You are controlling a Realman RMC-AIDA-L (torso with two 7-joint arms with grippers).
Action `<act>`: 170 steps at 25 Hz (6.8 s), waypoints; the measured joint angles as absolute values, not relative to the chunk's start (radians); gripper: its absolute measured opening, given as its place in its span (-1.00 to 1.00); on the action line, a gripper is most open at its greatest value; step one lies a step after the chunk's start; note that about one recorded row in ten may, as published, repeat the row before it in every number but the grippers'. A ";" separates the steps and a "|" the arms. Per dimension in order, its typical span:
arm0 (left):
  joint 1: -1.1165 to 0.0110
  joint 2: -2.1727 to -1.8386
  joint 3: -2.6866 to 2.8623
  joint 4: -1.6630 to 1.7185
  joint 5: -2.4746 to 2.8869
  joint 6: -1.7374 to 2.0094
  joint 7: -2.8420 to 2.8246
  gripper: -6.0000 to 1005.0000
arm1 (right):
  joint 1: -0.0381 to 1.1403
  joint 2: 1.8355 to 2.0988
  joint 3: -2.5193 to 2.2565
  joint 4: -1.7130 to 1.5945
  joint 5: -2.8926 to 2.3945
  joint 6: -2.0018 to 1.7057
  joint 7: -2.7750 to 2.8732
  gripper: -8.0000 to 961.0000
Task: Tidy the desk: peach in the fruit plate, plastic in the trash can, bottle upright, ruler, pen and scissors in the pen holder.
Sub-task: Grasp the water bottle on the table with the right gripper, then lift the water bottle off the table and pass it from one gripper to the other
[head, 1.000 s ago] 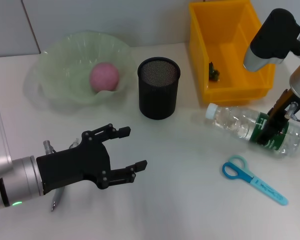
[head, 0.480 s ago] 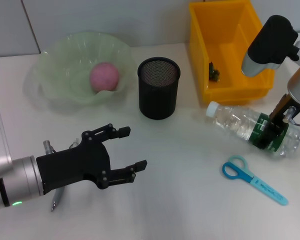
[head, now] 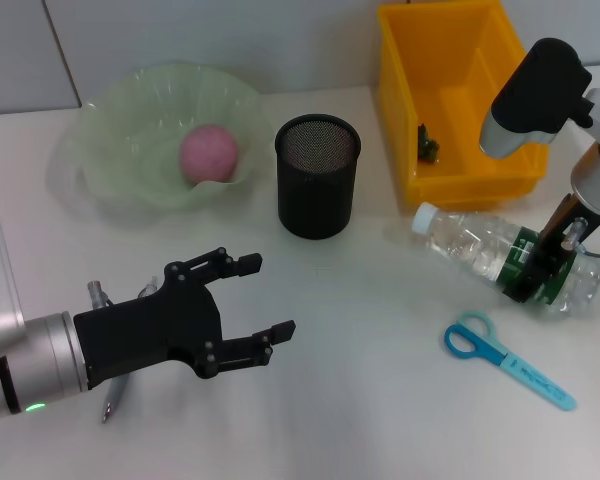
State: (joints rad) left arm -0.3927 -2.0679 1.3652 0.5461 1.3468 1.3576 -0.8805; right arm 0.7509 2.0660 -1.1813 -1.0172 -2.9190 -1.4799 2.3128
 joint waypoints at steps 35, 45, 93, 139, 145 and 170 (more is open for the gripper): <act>-0.396 -2.068 1.367 0.554 1.343 1.365 -0.879 0.51 | 0.690 2.076 -1.235 -1.149 -2.914 -1.514 2.343 0.61; -0.396 -2.068 1.363 0.554 1.339 1.365 -0.880 0.51 | 0.655 2.080 -1.237 -1.231 -2.884 -1.550 2.342 0.61; -0.354 -2.069 1.232 0.527 1.156 1.424 -0.881 0.49 | 0.208 2.083 -1.039 -1.026 -1.621 -1.470 1.225 0.61; -0.429 -2.078 1.273 0.352 1.062 1.576 -0.802 0.48 | 0.445 2.082 -1.030 -0.445 -1.463 -1.469 0.751 0.61; -0.431 -2.079 1.273 0.347 1.061 1.587 -0.805 0.48 | 0.476 2.083 -1.029 -0.389 -1.463 -1.468 0.711 0.61; -0.434 -2.078 1.287 0.327 1.027 1.611 -0.801 0.47 | 0.560 2.089 -1.040 -0.218 -1.420 -1.462 0.594 0.61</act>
State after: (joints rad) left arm -0.4341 -2.0785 1.2870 0.3267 1.0266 1.6109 -0.8011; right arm 0.5599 2.0895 -1.0400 -0.2179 -1.4199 -1.4622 0.5939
